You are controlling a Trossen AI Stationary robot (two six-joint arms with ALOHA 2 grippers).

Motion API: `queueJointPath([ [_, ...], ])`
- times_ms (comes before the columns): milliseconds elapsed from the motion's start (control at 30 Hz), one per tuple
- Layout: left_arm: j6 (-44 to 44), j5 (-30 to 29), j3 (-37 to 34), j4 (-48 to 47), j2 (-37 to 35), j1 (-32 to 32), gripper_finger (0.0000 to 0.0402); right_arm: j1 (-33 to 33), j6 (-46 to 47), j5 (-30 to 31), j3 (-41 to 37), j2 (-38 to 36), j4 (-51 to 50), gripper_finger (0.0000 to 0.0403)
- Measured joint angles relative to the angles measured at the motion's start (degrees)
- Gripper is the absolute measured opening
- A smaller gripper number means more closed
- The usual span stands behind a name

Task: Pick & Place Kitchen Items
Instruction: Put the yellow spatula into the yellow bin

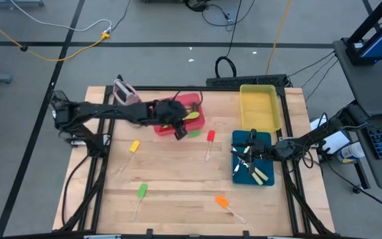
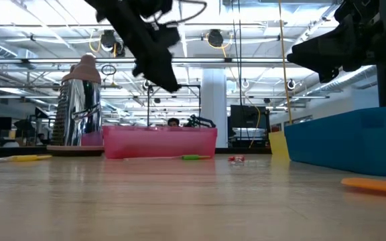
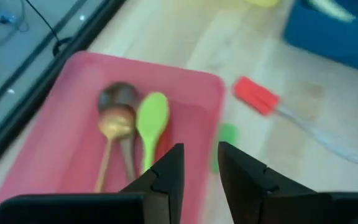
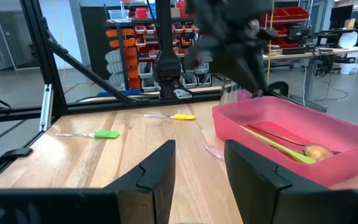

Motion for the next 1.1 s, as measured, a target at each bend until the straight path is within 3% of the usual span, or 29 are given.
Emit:
queueJointPath([
  [233, -13.10, -0.15, 0.00, -13.82, -5.87, -7.64, 0.0104, 0.00, 0.40, -0.13, 0.00, -0.02, -0.89, 0.0130],
  [400, -19.43, -0.32, 0.00, -23.52, -6.25, -13.32, 0.0104, 0.00, 0.42, -0.15, 0.00, -0.02, -1.05, 0.0130],
  [633, -27.79, -5.20, -0.04, -36.52, -6.09, -18.94, 0.0104, 0.00, 0.44, -0.17, 0.00, -0.02, -1.29, 0.0130],
  [933, -37.79, -5.20, -0.04, -58.74, -6.39, -18.46, 0.0104, 0.00, 2.08, -0.19, 0.00, -0.02, -1.29, 0.0130],
  [1100, -34.80, -5.13, -0.12, -59.69, -6.94, -15.51, 0.0104, 0.00, 3.44, -0.21, 0.00, -0.02, -1.30, 0.0130],
])
